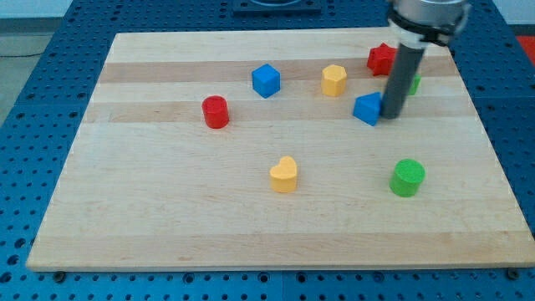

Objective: Move the blue triangle to the bottom left to the yellow hexagon

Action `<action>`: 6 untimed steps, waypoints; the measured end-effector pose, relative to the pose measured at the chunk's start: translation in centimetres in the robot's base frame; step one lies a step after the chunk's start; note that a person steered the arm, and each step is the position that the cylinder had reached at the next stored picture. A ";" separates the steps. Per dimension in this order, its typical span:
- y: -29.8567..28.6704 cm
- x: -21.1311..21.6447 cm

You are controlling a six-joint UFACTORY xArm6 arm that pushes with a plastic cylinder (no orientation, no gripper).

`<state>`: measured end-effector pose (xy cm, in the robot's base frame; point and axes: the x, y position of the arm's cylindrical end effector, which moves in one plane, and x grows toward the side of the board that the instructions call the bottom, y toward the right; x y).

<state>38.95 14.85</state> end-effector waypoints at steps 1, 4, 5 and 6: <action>-4.1 -1.1; -6.4 9.1; -5.8 14.4; -3.2 18.5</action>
